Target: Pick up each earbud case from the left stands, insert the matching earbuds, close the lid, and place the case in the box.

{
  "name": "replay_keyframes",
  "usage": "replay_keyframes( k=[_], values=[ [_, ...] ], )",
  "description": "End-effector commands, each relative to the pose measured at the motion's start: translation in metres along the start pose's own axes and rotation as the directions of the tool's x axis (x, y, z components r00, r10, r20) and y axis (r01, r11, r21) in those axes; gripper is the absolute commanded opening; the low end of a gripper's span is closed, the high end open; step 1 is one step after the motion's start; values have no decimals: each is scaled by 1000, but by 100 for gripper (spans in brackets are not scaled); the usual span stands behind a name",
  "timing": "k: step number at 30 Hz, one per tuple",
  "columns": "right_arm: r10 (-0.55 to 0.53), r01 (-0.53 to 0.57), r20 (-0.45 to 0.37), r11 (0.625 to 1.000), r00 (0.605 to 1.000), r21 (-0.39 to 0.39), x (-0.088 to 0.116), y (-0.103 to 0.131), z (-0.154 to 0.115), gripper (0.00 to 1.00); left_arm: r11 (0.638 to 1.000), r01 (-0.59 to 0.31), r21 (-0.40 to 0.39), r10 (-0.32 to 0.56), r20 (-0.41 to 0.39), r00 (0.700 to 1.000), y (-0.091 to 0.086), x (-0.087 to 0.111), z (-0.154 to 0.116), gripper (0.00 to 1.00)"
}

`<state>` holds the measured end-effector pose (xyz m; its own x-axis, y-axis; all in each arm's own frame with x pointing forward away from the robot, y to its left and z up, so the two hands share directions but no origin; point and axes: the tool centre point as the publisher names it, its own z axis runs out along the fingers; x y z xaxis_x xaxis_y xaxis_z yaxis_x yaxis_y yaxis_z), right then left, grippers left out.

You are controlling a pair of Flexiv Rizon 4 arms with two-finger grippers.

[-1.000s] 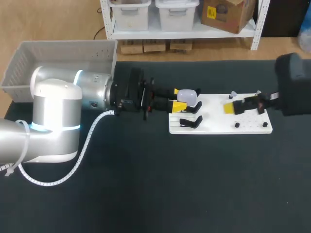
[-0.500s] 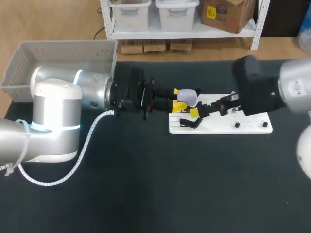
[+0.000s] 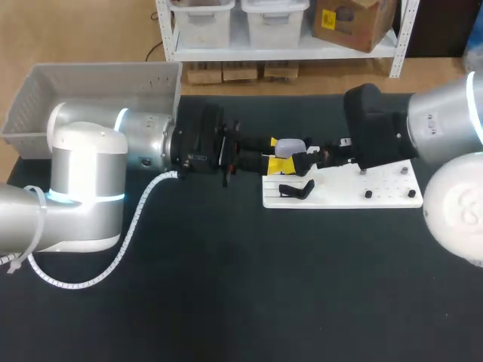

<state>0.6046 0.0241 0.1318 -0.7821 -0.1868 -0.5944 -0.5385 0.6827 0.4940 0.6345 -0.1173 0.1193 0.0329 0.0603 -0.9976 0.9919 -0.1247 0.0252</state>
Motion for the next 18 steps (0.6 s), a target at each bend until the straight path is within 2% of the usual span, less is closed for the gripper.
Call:
replay_keyframes(
  k=[1,18],
  values=[
    [14,-14,-1,1000,1000,10,-2,-6,3,100,1000,-3,-3,3,3,1000,-1,1,0,0],
    [50,-51,20,997,999,65,-9,-22,5,100,1000,-3,-3,3,3,1000,-1,1,0,0]
  ],
)
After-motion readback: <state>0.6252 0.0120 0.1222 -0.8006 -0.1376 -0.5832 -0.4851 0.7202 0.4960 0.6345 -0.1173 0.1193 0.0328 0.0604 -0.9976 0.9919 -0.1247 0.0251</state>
